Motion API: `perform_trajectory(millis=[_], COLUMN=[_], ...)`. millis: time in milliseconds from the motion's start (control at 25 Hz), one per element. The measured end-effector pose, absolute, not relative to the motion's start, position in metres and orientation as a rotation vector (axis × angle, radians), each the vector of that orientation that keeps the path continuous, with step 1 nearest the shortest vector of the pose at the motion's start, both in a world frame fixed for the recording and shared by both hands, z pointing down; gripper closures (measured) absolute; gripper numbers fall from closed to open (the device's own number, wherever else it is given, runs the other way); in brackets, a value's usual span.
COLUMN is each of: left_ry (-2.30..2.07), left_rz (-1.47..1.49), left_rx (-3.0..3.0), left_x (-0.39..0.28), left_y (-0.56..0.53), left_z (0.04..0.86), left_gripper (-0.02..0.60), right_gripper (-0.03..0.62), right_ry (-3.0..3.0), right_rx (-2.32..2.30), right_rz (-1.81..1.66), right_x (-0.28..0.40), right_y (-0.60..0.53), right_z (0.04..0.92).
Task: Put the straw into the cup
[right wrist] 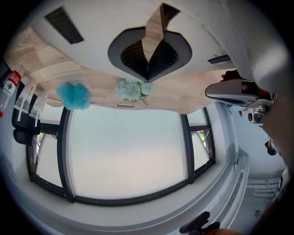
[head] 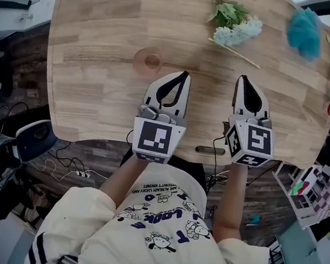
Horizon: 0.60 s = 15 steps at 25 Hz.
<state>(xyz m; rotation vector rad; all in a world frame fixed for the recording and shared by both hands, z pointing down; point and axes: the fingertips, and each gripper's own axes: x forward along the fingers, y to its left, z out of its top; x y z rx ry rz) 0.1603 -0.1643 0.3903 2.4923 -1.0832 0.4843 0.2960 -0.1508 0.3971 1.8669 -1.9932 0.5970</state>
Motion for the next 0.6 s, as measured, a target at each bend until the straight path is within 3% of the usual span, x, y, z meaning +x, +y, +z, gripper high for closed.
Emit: perform_trajectory(millis=[600], left_ry=[-1.078], left_rz=[0.586], left_rx=[2.392], left_x=[0.195], left_y=[-0.165], left_z=[0.436], left_gripper=[0.554], right_gripper=[0.560], right_ry=[-2.024], right_rx=[1.391], right_rz=[0.513], right_x=[0.312], right_y=[-0.185], right_z=[0.452])
